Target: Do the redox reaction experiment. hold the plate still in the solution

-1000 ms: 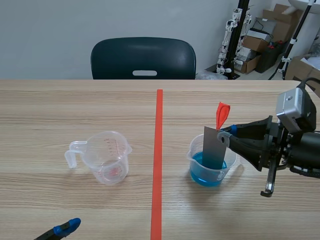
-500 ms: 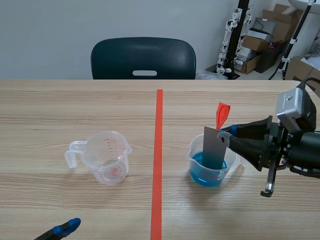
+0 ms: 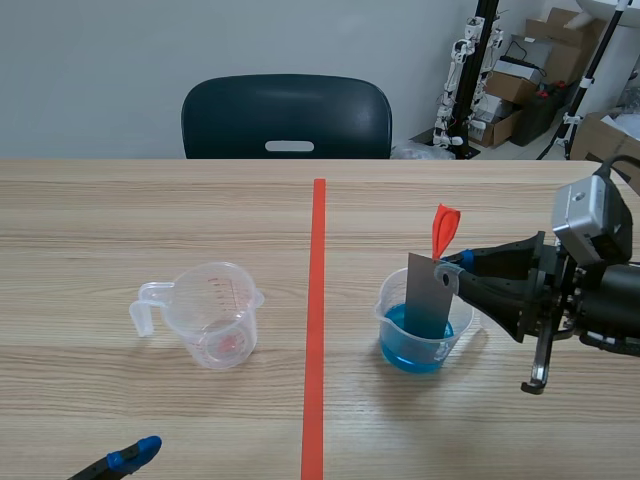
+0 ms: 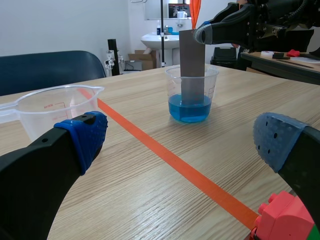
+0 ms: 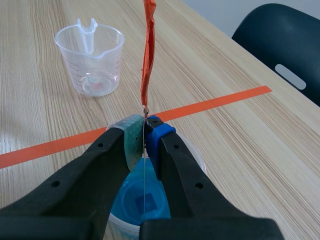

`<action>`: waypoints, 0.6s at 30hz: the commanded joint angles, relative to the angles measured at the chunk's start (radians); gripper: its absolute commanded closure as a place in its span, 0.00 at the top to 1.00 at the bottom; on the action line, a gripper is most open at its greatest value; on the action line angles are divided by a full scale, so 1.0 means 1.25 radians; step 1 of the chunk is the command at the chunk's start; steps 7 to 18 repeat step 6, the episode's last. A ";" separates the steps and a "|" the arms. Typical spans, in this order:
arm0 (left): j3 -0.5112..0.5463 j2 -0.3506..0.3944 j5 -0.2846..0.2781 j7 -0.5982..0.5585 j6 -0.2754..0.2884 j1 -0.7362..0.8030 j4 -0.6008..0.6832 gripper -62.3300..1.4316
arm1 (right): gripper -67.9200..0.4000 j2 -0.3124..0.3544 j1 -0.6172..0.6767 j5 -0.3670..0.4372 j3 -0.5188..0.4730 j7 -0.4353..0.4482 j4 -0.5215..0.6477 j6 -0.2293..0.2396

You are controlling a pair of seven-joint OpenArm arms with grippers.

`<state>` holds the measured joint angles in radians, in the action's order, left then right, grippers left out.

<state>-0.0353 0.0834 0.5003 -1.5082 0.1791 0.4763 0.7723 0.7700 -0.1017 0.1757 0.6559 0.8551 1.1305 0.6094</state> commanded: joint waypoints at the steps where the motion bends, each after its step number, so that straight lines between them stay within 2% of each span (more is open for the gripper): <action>1: 0.000 0.000 -0.003 -0.037 0.000 0.002 0.012 0.99 | 0.01 0.002 -0.007 0.009 -0.004 -0.002 0.011 0.000; 18: 0.000 0.000 -0.003 -0.037 0.000 0.002 0.012 0.99 | 0.01 0.002 -0.007 0.009 -0.004 -0.002 0.011 0.000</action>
